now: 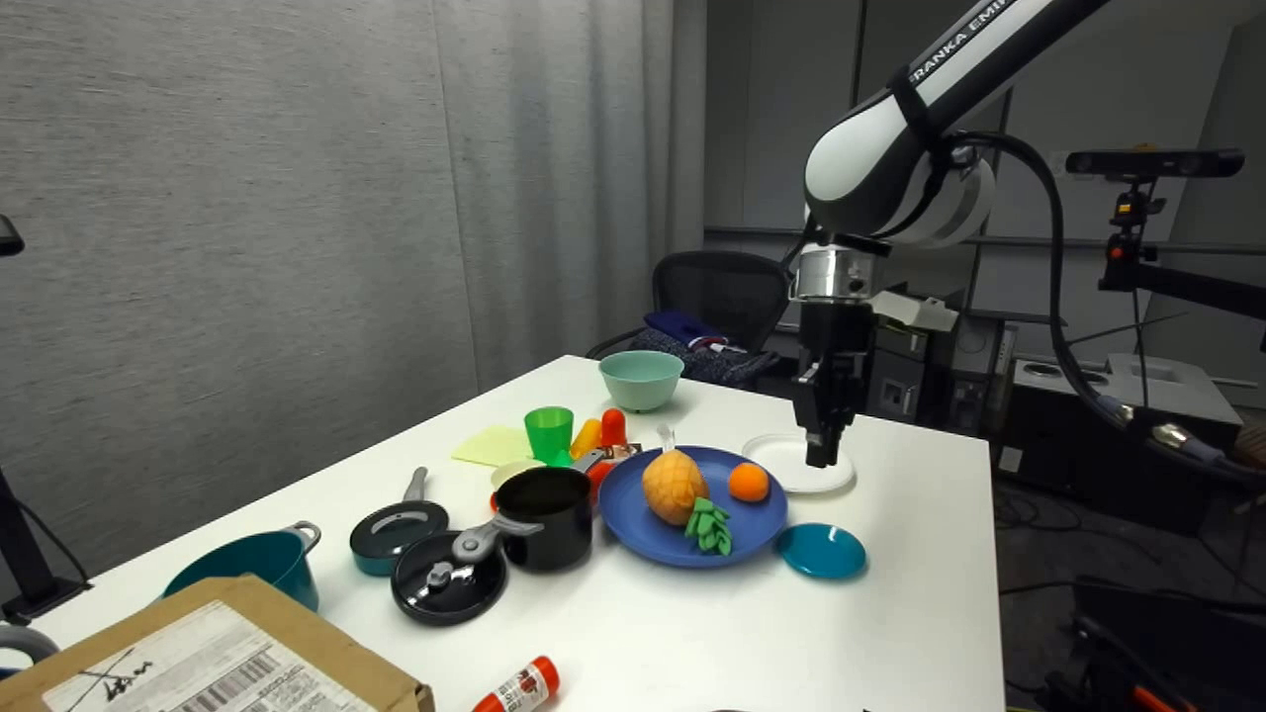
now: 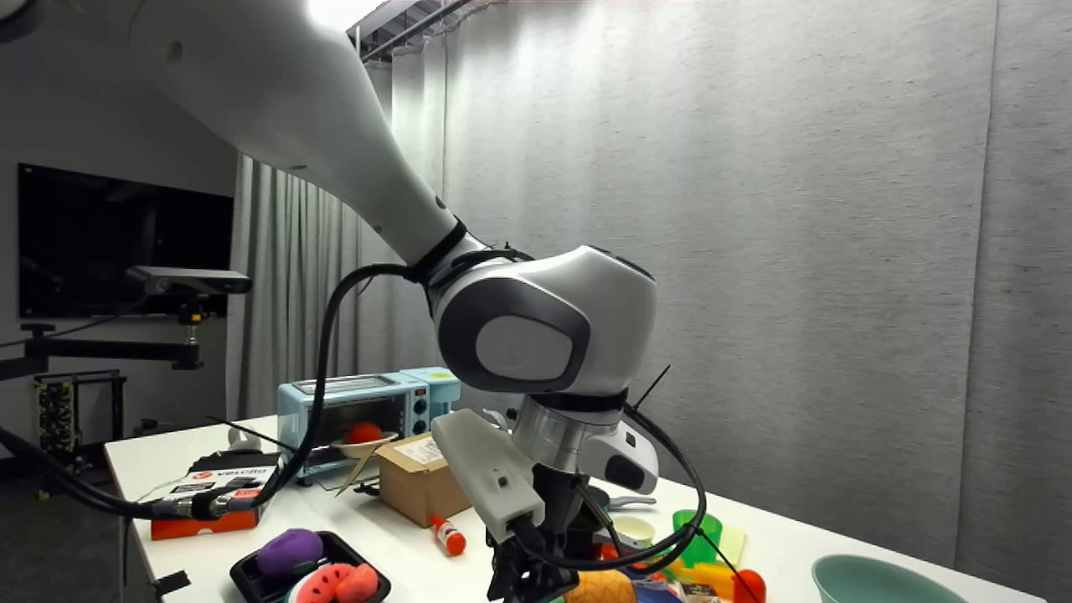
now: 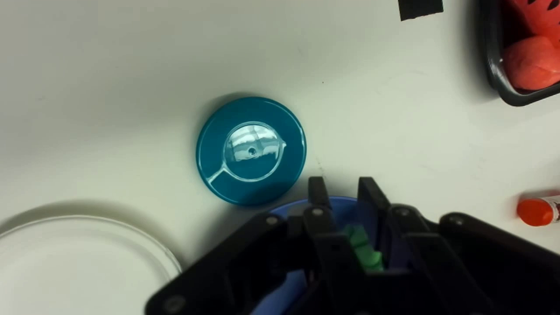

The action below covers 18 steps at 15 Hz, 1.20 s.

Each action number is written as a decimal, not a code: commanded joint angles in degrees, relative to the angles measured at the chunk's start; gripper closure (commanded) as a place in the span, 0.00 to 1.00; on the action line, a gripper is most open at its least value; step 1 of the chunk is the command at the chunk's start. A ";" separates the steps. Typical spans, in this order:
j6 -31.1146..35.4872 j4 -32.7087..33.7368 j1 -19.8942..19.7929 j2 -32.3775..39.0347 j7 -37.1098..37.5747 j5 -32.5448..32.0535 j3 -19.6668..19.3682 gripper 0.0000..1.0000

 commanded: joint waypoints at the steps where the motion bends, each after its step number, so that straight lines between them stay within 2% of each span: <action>1: 0.41 0.26 0.33 -0.05 -0.35 0.95 -0.34 0.48; 4: -2.31 3.99 0.41 2.36 -4.10 6.64 0.56 0.25; 7: -8.44 9.70 1.12 7.77 -9.63 13.18 2.82 0.03; 8: -10.33 11.52 1.32 9.76 -11.28 14.56 3.86 0.00; 12: -15.62 17.61 2.94 17.83 -12.60 11.95 8.11 0.00; 16: -20.60 21.43 4.88 22.63 -11.41 4.12 10.25 0.00; 17: -16.74 17.55 4.17 20.44 -11.14 7.15 10.52 0.00; 18: -17.42 18.42 4.52 21.47 -11.09 5.80 10.80 0.00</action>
